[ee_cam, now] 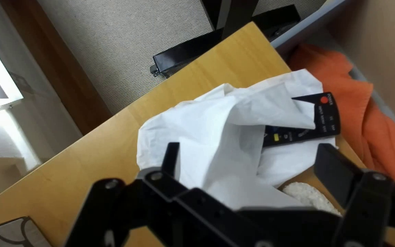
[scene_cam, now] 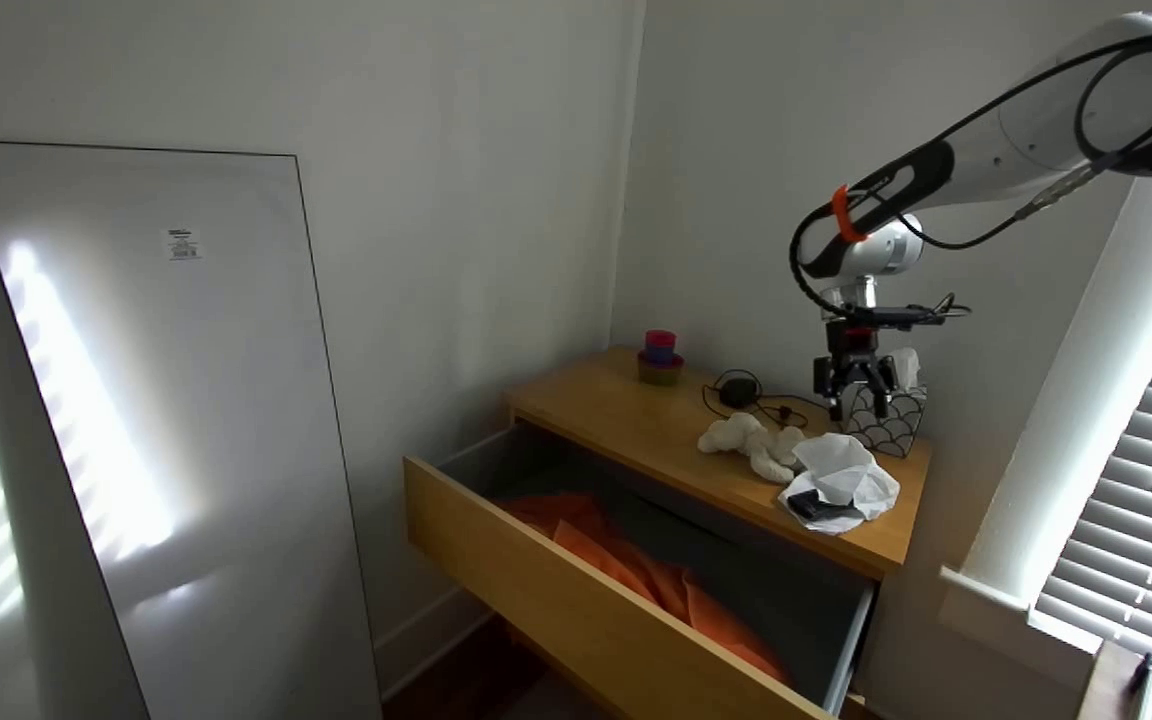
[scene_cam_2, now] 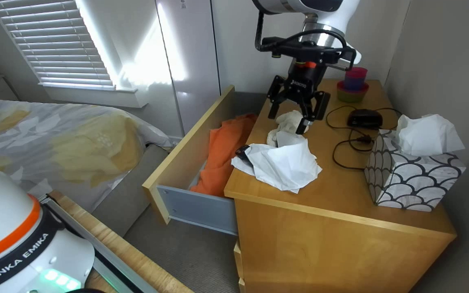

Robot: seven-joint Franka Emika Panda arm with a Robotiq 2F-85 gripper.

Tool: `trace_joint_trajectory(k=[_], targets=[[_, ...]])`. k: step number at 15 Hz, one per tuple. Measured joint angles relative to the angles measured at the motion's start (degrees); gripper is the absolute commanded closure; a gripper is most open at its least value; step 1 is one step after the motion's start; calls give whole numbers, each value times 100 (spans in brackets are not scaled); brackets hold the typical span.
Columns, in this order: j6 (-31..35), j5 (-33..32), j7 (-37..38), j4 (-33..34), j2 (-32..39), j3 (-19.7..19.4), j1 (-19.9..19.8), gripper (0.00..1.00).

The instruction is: Pull out one white tissue from the box and put it on the remote, wipe the remote with the white tissue, pick up the white tissue from the remote and put it on the table

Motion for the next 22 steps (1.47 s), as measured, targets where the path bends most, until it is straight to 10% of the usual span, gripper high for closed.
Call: trace_joint_trajectory(k=[10, 11, 22], targets=[[416, 12, -98, -212, 144, 17, -22, 2], [489, 13, -103, -242, 197, 15, -41, 26], [901, 79, -441, -387, 459, 85, -148, 98]])
